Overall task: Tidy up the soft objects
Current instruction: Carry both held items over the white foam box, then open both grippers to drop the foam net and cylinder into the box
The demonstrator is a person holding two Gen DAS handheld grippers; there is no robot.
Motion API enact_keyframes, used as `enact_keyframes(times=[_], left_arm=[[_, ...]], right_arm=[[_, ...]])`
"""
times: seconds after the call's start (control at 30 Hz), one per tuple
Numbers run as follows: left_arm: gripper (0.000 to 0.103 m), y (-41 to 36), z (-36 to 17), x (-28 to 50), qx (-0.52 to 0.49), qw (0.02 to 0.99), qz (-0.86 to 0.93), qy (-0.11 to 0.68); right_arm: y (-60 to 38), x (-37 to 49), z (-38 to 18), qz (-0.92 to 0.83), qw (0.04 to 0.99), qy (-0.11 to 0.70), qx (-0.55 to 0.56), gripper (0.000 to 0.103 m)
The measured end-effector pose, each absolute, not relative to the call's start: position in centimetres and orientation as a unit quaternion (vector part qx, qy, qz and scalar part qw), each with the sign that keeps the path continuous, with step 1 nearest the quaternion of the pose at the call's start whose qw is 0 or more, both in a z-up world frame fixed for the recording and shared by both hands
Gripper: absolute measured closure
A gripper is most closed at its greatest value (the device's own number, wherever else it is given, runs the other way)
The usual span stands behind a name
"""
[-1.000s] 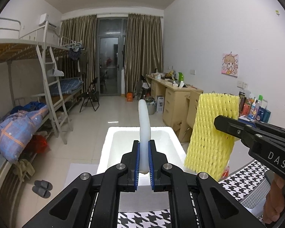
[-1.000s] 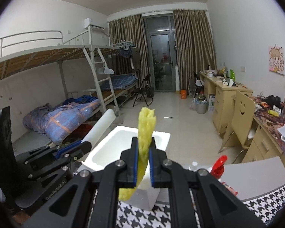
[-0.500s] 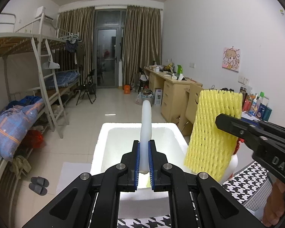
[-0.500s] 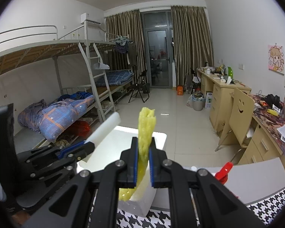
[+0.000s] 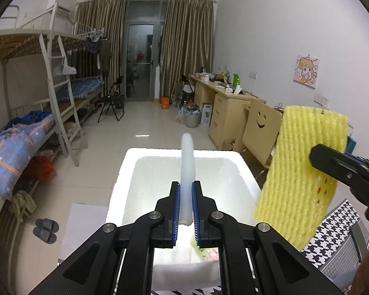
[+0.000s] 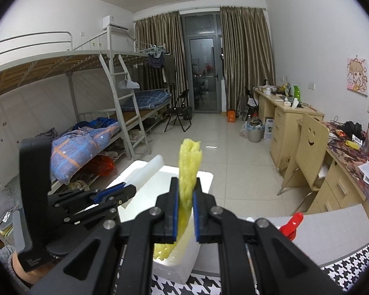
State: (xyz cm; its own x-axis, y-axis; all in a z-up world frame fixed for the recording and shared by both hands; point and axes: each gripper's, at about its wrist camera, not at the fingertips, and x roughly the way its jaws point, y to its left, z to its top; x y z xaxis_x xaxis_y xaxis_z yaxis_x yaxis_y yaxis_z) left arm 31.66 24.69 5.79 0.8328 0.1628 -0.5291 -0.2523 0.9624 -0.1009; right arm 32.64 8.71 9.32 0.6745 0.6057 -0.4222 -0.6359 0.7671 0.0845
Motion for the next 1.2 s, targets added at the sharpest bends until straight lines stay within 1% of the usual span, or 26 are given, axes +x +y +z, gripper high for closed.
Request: enact_keyframes(times=[0.07,0.1,0.13,0.17,0.2,0.27,0.33,0.47,0.73,1.2], left_arm=[[0.077,24.8,5.7,31.7,-0.082,0.953,0.109,0.271],[0.057,24.9,5.8,31.7,-0.080,0.953,0.110,0.271],[0.031,24.9,5.9,31.4,-0.077,0.954,0.116,0.267],[0.022,24.9,6.0,31.2,-0.075,0.954,0.121,0.262],[0.016,24.9,6.2,30.8,-0.073,0.956,0.127,0.253],[0.013,25.1,6.6,29.8,-0.070,0.958,0.137,0.241],[0.005,25.1,6.6,29.3,-0.072,0.958,0.144,0.236],[0.001,25.3,6.9,28.0,-0.072,0.958,0.161,0.226],[0.001,26.1,7.1,26.3,-0.070,0.956,0.186,0.217],[0.001,28.2,7.3,23.7,-0.071,0.950,0.225,0.205]], right_arm=[[8.7,32.8,9.4,0.339,0.914,0.220,-0.033,0.090],[8.6,32.9,9.4,0.339,0.914,0.220,-0.031,0.090],[8.6,32.9,9.5,0.338,0.915,0.219,-0.030,0.090],[8.7,32.8,9.6,0.339,0.915,0.219,-0.030,0.090],[8.7,32.8,9.6,0.339,0.915,0.219,-0.029,0.090],[8.9,32.7,9.5,0.338,0.914,0.221,-0.027,0.090],[9.1,32.6,9.4,0.340,0.913,0.223,-0.027,0.090],[9.7,32.7,9.5,0.342,0.912,0.224,-0.029,0.090],[11.2,33.2,9.4,0.347,0.911,0.220,-0.042,0.090],[14.5,33.9,8.4,0.352,0.902,0.236,-0.082,0.090]])
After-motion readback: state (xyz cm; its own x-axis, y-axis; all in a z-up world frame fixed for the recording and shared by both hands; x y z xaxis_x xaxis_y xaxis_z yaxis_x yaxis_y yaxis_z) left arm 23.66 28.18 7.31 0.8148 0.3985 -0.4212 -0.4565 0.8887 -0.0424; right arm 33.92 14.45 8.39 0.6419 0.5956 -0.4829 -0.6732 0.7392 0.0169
